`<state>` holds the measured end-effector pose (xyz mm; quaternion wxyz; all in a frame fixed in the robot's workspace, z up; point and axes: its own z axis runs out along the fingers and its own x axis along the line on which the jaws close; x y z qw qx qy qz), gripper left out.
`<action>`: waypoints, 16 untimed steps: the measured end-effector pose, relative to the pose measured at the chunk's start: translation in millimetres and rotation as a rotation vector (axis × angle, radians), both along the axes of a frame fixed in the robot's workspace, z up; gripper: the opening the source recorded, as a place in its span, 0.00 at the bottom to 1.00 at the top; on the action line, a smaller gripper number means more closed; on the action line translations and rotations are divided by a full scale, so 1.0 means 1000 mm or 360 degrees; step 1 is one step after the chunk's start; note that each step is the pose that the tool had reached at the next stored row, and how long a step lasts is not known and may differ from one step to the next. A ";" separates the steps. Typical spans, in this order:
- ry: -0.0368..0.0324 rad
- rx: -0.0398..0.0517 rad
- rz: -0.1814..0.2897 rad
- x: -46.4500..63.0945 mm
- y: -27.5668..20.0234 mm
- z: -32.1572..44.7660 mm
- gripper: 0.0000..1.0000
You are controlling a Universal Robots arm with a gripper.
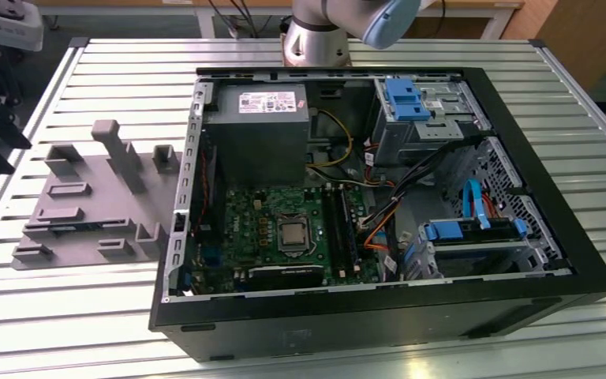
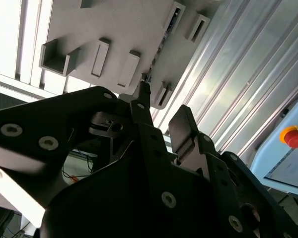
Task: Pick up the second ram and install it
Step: 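Pick up the second ram and move it above second insertion slot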
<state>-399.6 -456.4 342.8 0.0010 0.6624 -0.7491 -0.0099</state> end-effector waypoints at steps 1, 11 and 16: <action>0.0000 0.0000 0.0001 -0.001 0.0000 -0.0018 0.43; 0.0000 0.0000 0.0016 -0.001 0.0000 -0.0061 0.43; 0.0000 -0.0003 0.0024 -0.001 0.0000 -0.0113 0.43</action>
